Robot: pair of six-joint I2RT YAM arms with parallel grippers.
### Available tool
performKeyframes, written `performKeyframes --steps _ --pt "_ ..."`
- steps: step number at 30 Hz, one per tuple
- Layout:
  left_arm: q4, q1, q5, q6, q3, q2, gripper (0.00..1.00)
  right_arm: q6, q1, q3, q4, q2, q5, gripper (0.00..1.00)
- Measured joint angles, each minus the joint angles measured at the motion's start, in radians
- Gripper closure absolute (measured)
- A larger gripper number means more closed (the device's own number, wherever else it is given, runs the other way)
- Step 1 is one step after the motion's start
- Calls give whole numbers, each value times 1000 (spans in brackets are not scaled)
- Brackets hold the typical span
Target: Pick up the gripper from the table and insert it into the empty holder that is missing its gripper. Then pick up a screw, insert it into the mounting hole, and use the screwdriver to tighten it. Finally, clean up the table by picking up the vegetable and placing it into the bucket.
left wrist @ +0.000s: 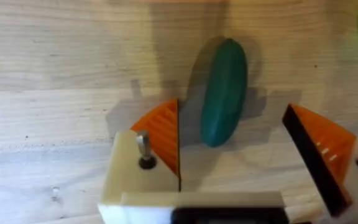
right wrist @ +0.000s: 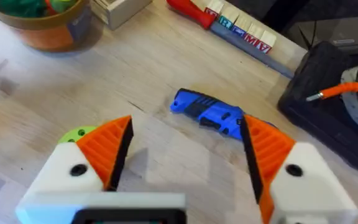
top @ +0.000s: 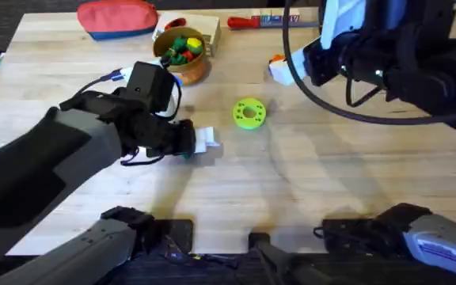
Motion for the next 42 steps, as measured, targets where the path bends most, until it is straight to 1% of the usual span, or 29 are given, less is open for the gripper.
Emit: performKeyframes --steps 5,6,7,8,9,10,12,13,16,20,23,26,28,30,34,35,38,42 --pt "6 0 -5 0 3 22 14 1 0 0 0 3 0 11" --pt "8 0 -5 1 3 22 61 1 0 0 0 6 0 11" --pt "12 0 -5 -3 3 22 175 1 0 0 0 10 0 11" --pt "14 0 -4 -3 3 23 346 1 0 0 0 15 0 10" --pt "15 0 -4 -3 3 25 480 1 0 0 0 21 0 10" --pt "16 -2 -4 -3 3 29 658 1 0 0 0 27 0 10" --pt "17 -2 -2 -1 7 29 940 1 0 0 0 34 0 10" --pt "19 -2 -2 0 9 29 972 1 0 0 0 35 0 10" --pt "18 -2 -1 0 10 30 973 1 0 0 3 36 0 10" --pt "-28 -2 -1 0 43 32 973 1 0 0 4 36 0 10" --pt "-38 -2 -2 1 120 41 973 1 0 0 6 36 0 10" --pt "-16 -2 -25 1 232 42 973 1 0 0 15 36 0 10" --pt "30 -2 -61 1 298 42 973 1 0 0 21 36 0 10" --pt "104 -2 -122 2 343 42 973 1 0 0 24 36 0 10" --pt "270 -1 -271 16 360 43 973 1 0 0 24 36 0 10" --pt "305 1 -297 18 360 47 973 1 0 0 24 36 0 10" --pt "421 10 -354 24 360 84 973 1 0 0 24 36 0 9" --pt "509 23 -391 24 360 183 973 1 0 0 24 36 0 10"
